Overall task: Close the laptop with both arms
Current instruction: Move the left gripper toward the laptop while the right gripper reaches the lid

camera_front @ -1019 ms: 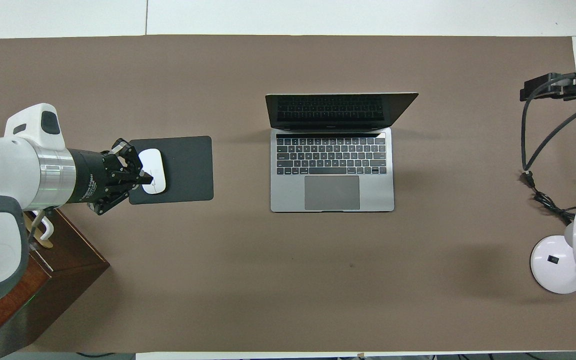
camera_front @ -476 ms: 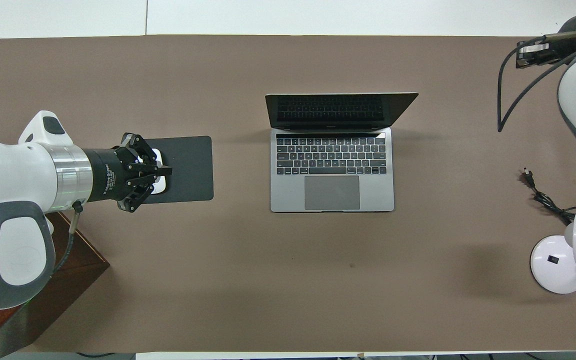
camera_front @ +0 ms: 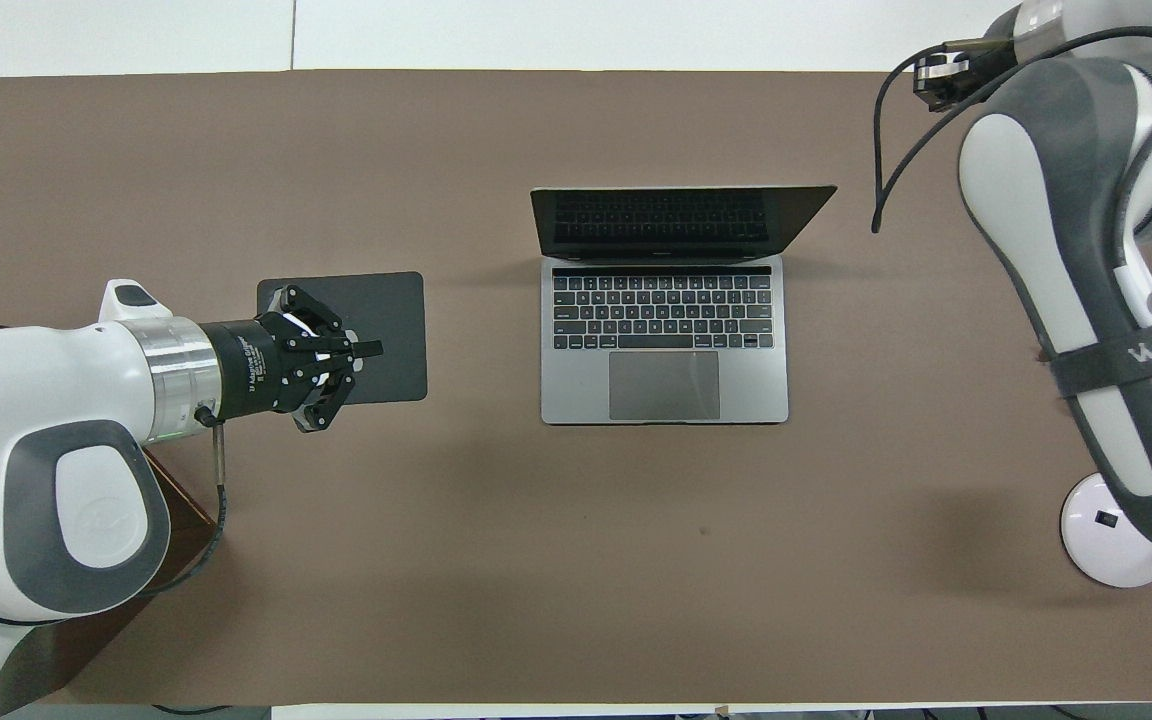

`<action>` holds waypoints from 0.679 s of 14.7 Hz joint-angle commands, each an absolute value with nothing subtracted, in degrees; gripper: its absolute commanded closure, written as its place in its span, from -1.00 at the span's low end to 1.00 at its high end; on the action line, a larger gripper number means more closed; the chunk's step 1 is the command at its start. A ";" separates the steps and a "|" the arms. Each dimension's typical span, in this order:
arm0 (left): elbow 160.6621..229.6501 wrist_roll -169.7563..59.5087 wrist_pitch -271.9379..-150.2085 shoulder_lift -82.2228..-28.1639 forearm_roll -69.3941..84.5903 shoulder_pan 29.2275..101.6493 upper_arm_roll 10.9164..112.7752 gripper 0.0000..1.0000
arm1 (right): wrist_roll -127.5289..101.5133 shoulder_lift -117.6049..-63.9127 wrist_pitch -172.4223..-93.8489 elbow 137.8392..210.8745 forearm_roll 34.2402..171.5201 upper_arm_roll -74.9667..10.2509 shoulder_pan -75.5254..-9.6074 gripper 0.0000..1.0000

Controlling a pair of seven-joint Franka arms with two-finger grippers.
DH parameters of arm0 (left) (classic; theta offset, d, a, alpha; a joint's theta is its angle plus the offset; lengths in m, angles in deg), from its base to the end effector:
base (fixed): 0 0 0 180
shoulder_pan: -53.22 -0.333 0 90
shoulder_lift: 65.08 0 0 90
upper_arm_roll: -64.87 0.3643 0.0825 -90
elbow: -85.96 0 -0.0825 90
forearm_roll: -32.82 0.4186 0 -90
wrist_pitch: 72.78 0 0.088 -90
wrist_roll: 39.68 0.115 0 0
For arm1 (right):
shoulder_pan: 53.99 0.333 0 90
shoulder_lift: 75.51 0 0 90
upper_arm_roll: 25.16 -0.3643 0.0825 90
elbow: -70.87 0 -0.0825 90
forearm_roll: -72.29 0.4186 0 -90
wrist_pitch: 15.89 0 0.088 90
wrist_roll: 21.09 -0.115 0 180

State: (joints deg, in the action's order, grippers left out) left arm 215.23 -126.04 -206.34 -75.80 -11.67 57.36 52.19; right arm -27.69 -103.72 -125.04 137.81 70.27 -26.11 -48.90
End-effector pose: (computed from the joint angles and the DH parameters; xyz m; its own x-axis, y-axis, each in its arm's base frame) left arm 0.5101 -0.1756 0.4929 -0.0508 0.8153 -0.5768 0.9776 0.1586 0.1381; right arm 0.7787 0.0762 0.5694 0.9699 -0.0052 0.2434 -0.0051 -1.0000 -0.0007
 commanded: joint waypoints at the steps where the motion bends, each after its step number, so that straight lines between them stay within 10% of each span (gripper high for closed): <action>1: 218.23 -127.22 -210.41 -75.37 -18.31 59.80 52.66 1.00 | -29.18 -105.83 -124.87 135.20 67.20 -26.91 -46.62 1.00; 10: 222.28 -139.07 -229.37 -72.21 -28.26 70.25 52.66 1.00 | -33.02 -106.53 -124.87 136.35 64.47 -28.58 -40.98 1.00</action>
State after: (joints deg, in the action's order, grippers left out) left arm 220.87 -135.81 -223.72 -72.90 -26.64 66.11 52.12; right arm -29.35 -105.44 -124.94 137.27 66.22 -27.88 -41.06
